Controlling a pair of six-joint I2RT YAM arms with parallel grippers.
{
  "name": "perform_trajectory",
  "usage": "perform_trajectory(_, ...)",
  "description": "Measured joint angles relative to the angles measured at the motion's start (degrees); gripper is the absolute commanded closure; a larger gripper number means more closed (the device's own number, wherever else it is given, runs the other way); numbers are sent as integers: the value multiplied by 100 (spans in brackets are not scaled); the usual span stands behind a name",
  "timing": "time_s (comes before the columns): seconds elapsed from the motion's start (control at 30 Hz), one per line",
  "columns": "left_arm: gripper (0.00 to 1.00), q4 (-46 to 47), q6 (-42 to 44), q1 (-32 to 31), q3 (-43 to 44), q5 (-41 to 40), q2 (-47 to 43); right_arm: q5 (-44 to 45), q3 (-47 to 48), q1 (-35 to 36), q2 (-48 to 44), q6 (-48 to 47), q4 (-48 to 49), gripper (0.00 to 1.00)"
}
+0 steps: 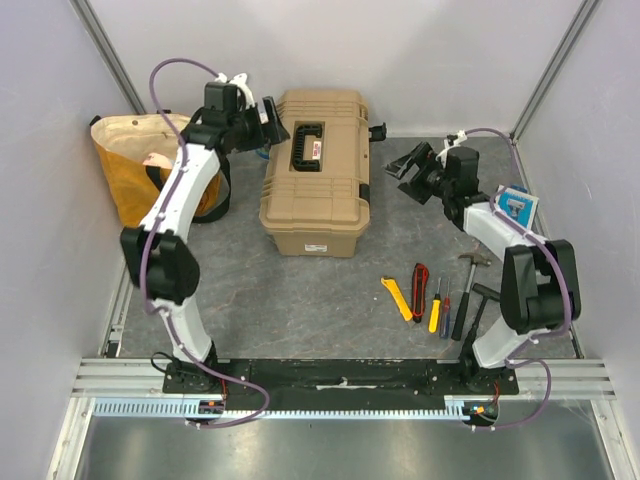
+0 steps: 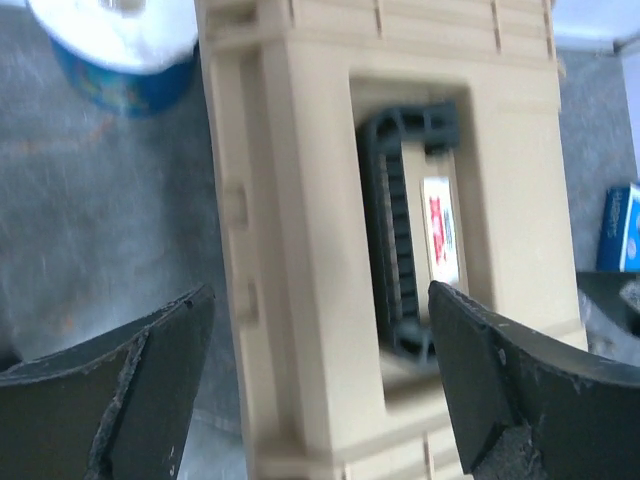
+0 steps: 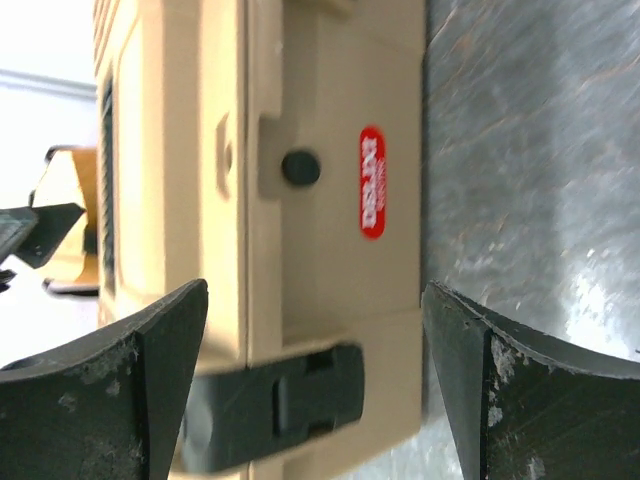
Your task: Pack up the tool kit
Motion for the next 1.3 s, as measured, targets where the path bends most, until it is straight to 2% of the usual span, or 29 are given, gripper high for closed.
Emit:
perform_trajectory(0.17,9,125,-131,-15,-1928,234,-1484,-538,-909,2,-855,146,417,3)
perform_trajectory(0.3,10,262,-452,-79,-3342,323,-2328,-839,-1757,2,-1543,516,953,2)
perform_trajectory(0.43,10,800,-763,-79,-4035,337,-2804,-942,-2618,2,-1773,1172,1674,2)
perform_trajectory(0.63,11,1012,-1130,-101,-4369,348,-3003,-590,-3834,118,-1797,2732,3311,2)
perform_trajectory(0.77,13,1051,-1270,-105,-4387,483,-2986,-256,-3958,299,-1325,3674,4599,2)
perform_trajectory(0.87,20,1075,-1290,-107,-4387,549,-2953,76,-3960,494,-881,4323,5525,2)
perform_trajectory(1.07,24,1078,-1296,-197,-4319,721,-2855,535,-4054,669,-654,4972,6179,2)
perform_trajectory(1.3,25,1102,-1322,-313,-4312,750,-2841,874,-4334,667,-778,5073,6223,2)
